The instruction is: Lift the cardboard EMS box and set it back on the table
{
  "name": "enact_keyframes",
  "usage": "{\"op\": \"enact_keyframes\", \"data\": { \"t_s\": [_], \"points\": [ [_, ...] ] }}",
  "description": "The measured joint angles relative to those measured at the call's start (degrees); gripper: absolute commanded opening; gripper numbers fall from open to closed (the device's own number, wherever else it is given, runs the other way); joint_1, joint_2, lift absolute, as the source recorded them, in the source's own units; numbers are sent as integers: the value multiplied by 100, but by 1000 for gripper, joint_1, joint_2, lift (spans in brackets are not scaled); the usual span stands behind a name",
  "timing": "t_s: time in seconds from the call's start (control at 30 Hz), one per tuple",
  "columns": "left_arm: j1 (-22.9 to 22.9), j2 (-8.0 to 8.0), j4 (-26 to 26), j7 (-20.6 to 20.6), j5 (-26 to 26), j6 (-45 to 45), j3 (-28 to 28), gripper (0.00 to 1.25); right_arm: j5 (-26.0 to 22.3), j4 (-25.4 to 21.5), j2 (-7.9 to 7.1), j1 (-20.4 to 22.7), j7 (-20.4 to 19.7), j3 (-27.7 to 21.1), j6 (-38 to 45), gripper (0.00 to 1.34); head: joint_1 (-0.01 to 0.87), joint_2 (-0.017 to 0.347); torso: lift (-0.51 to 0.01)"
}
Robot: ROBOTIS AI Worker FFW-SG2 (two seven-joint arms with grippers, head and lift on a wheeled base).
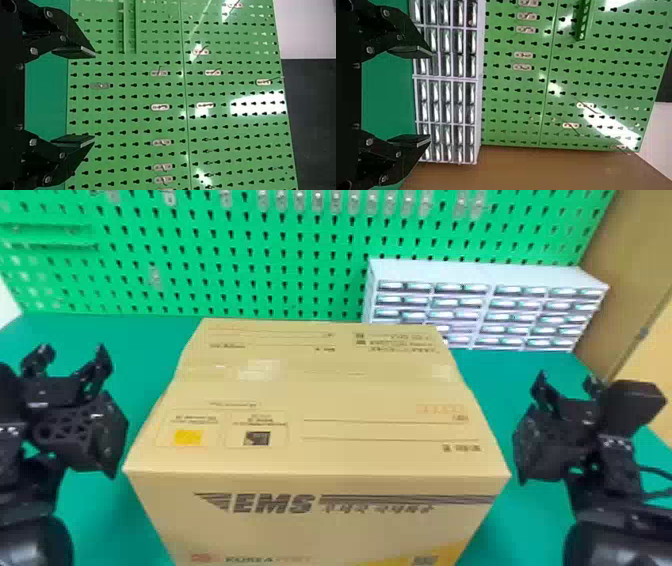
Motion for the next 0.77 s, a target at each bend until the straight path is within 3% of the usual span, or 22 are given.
{"op": "enact_keyframes", "data": {
  "t_s": [0.77],
  "points": [
    [-15,-1,0,0,4,-26,-17,758,-7,-23,-8,-23,0,6,-3,830,678,-14,-93]
  ]
}}
